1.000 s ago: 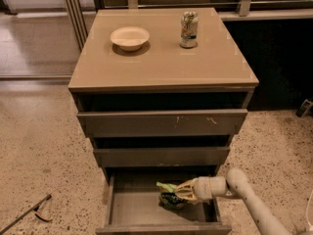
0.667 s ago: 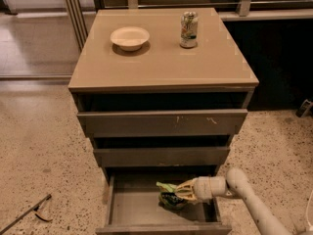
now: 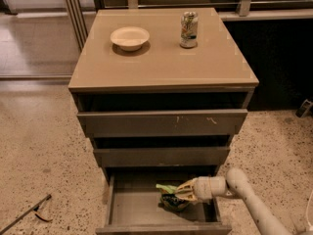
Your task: Place green rice chip bag into bottom drawer
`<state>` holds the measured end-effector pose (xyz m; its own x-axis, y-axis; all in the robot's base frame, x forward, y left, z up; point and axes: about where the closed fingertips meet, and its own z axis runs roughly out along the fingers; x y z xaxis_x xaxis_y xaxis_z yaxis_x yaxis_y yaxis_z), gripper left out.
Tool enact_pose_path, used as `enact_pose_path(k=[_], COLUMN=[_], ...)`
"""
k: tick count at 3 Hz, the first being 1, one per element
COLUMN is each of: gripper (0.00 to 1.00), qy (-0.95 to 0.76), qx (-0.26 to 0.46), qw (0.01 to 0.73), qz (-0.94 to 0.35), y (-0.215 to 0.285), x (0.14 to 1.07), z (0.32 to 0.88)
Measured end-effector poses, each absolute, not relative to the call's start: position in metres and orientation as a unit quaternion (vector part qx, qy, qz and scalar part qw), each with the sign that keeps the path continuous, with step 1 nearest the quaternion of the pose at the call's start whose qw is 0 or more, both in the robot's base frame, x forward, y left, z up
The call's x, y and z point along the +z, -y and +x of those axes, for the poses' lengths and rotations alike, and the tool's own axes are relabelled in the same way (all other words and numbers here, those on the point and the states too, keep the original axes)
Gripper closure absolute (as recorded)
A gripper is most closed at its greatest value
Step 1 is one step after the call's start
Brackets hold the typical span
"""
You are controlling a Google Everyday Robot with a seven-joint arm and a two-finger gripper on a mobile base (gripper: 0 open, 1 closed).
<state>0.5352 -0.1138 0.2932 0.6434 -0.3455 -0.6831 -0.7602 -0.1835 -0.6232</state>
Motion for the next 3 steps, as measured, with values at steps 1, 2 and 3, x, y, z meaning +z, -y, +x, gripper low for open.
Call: enact_pose_path(k=[1,2,3], gripper=[0.11,0.00,0.00], qy=[-0.372,-0.372,-0.372], qx=[0.200,0.200,0.200], qw=[0.519,0.519,0.519], qz=[-0.743,-0.743,-0.743], y=[0.1137,0.1137,0.1137], x=[0.2932,0.2932,0.2932], z=[0.5352,0.5352,0.5352])
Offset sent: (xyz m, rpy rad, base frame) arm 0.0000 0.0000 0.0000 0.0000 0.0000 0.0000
